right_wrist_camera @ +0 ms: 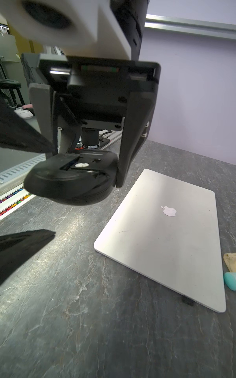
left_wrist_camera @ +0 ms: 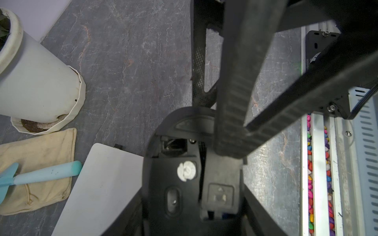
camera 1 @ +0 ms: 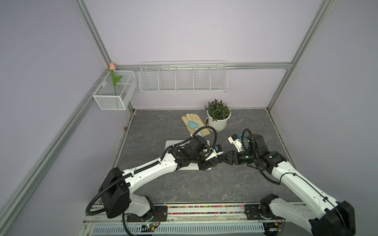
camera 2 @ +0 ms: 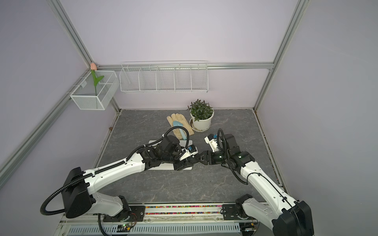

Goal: Insert the wireless mouse receiver into the laptop
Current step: Close the lid on the mouse.

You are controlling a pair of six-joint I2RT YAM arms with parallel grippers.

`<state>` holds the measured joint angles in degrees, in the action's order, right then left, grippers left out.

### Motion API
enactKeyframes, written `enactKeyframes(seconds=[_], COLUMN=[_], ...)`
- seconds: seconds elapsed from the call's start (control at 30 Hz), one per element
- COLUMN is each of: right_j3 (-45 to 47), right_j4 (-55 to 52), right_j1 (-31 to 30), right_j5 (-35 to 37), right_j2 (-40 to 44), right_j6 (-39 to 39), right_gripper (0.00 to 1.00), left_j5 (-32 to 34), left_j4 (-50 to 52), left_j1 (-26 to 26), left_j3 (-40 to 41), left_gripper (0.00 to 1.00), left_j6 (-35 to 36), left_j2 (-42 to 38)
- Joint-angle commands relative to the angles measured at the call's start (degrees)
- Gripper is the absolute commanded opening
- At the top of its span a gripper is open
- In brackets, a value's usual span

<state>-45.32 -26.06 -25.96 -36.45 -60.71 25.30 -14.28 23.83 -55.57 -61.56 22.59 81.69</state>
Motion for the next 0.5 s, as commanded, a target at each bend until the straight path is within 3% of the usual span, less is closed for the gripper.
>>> enactKeyframes(seconds=[0.0,0.47], right_j3=[-0.71,-0.37], right_j4=[0.44,3.82], right_j1=[-0.97,-1.7], right_j5=[-0.38,-0.29], right_j2=[-1.12,-4.89], right_j6=[0.28,0.89], right_gripper=[0.63,0.63], left_j5=[0.57,0.64], left_j4=[-1.62,-2.04], left_j1=[-0.28,-0.24], left_j3=[-1.97,-2.07], left_gripper=[0.38,0.38], left_j6=[-0.67,-0.38], left_j2=[0.4,-0.53])
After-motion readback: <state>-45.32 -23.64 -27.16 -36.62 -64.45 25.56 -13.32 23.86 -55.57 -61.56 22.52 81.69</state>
